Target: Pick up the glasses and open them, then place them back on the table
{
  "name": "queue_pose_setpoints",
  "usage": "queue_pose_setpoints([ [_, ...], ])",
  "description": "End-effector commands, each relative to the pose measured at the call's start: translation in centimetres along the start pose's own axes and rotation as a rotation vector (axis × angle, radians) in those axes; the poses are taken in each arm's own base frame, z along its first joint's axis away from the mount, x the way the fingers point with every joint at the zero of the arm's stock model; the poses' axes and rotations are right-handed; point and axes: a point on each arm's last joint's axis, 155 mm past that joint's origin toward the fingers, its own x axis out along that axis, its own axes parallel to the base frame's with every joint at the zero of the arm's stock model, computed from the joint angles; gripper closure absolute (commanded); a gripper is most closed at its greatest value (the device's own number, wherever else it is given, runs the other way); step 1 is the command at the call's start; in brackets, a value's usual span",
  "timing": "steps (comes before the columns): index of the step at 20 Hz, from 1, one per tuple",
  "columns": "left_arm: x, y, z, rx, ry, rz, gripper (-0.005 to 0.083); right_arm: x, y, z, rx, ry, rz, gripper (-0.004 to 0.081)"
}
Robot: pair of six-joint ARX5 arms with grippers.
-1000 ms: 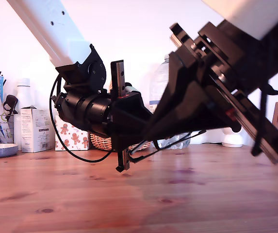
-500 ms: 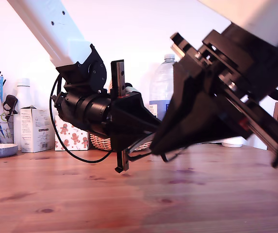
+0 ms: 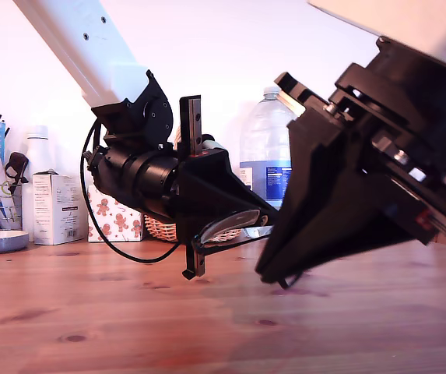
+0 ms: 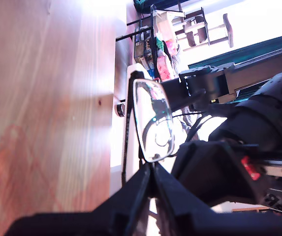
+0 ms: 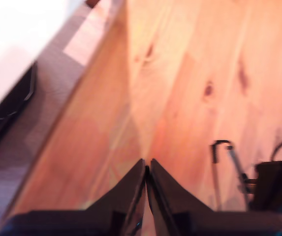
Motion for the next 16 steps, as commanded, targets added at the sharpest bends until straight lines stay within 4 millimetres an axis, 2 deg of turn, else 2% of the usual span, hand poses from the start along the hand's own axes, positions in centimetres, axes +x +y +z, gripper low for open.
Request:
queue_pose_setpoints([
  [1,0.4,0.8,-0.4,-0.024,0.005,-0.012,0.0794,0.2,0.5,0.0,0.002,0.004,0.026,0.0782],
  [7,0.0,0.7,-0.5,-0.029,0.006,-0.009,0.0794,0.2,1.2,-0.3,0.008,0.017,0.05,0.0782],
  [16,-2.0,1.0,-0.2,-0.051,-0.028,0.008,0.0794,0.1,1.4,-1.5,0.009,0.08,0.055,0.0782],
])
